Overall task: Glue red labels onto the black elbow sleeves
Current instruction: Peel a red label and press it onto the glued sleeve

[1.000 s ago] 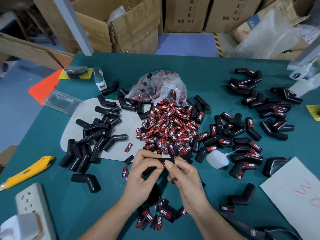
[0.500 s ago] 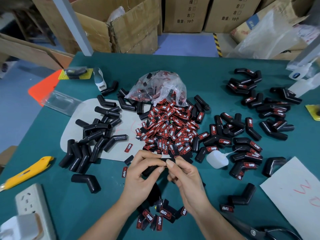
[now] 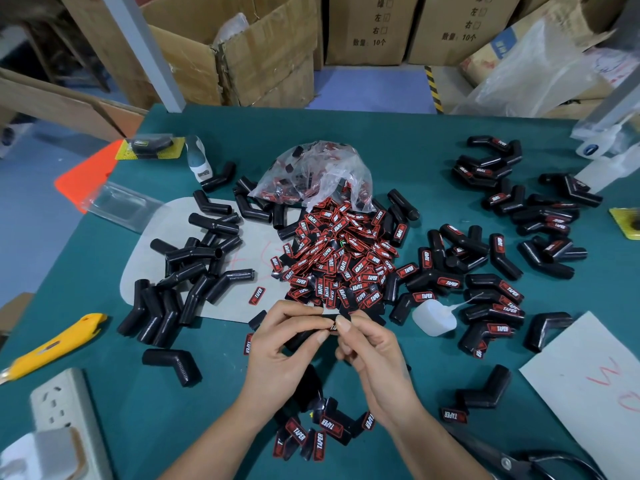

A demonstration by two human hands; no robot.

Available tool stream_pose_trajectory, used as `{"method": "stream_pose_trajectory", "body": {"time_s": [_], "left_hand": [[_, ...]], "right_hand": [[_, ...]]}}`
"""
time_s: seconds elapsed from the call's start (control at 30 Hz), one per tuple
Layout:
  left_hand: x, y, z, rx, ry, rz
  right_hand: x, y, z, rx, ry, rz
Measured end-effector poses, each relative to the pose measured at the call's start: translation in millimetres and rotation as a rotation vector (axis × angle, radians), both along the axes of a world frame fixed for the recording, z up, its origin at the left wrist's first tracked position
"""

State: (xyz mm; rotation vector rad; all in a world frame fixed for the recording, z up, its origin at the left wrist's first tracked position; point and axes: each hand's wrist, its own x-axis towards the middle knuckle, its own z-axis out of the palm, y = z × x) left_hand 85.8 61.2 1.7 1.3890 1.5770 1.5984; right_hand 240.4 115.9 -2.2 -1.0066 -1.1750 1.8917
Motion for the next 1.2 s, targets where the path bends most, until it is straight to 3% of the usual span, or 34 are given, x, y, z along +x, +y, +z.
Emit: {"method": "stream_pose_trajectory", "body": {"time_s": [0.8,1.07,1.2], "left_hand": [[-3.2,0.2,-2.3,-0.052,-0.014,-0.01],[-7.4,-0.9,-4.7,-0.114,-0.137,0.025],[-5.1,0.0,-0.1,-0.131,-0.135,-0.008]], "right_hand": [[-5.1,1.3,-3.0,0.052,-0.053,-0.03],[-1.0,2.2,-3.3,0.274,-0.152,-0.213],[-4.0,-2.7,1.1,0.369,-0.16,-0.14]]}}
